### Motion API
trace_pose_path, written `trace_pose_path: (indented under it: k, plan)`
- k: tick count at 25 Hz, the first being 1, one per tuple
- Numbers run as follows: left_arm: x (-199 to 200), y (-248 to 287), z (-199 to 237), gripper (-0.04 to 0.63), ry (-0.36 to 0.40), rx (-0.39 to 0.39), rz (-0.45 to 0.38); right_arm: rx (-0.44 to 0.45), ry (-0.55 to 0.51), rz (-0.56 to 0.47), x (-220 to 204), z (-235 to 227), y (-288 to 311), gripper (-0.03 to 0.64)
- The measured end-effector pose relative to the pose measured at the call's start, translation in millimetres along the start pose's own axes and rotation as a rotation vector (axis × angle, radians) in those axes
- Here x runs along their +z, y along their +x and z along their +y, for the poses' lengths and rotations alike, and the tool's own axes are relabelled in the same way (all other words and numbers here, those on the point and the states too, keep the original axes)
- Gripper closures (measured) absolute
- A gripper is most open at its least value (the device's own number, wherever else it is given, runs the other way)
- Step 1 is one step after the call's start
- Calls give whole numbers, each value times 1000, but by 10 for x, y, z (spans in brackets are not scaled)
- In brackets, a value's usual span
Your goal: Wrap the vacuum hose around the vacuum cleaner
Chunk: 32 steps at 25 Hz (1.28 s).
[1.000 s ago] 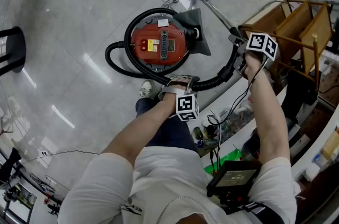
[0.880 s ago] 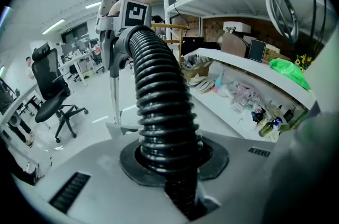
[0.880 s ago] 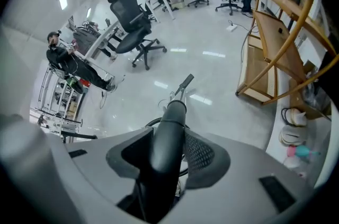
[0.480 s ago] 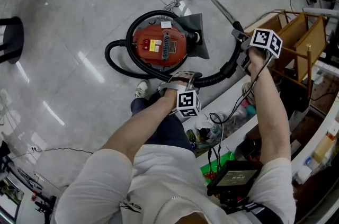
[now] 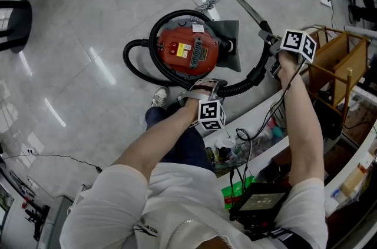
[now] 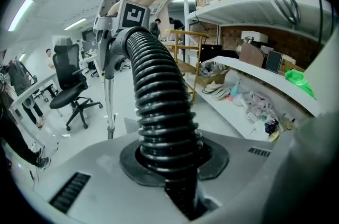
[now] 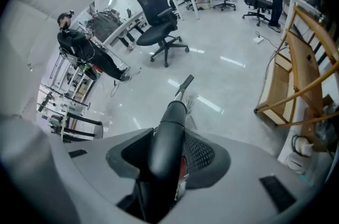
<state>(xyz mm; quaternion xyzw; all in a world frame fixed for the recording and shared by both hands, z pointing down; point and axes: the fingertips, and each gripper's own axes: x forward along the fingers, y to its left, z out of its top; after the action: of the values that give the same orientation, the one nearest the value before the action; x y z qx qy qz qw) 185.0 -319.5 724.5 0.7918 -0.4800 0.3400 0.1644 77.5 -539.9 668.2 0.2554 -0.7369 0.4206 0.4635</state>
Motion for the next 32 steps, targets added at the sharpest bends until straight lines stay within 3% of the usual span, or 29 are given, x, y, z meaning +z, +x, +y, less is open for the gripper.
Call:
trace_pose_path:
  k: [8, 17, 32]
  plan:
    - [-301, 143, 184, 515, -51, 23, 27, 23, -77, 13, 103, 256, 432, 439]
    - [-760, 406, -22, 514, -66, 13, 117, 80, -143, 34, -147, 230, 935, 439]
    - [-1224, 579, -395, 512, 7, 17, 187, 138, -59, 53, -710, -232, 1264, 431]
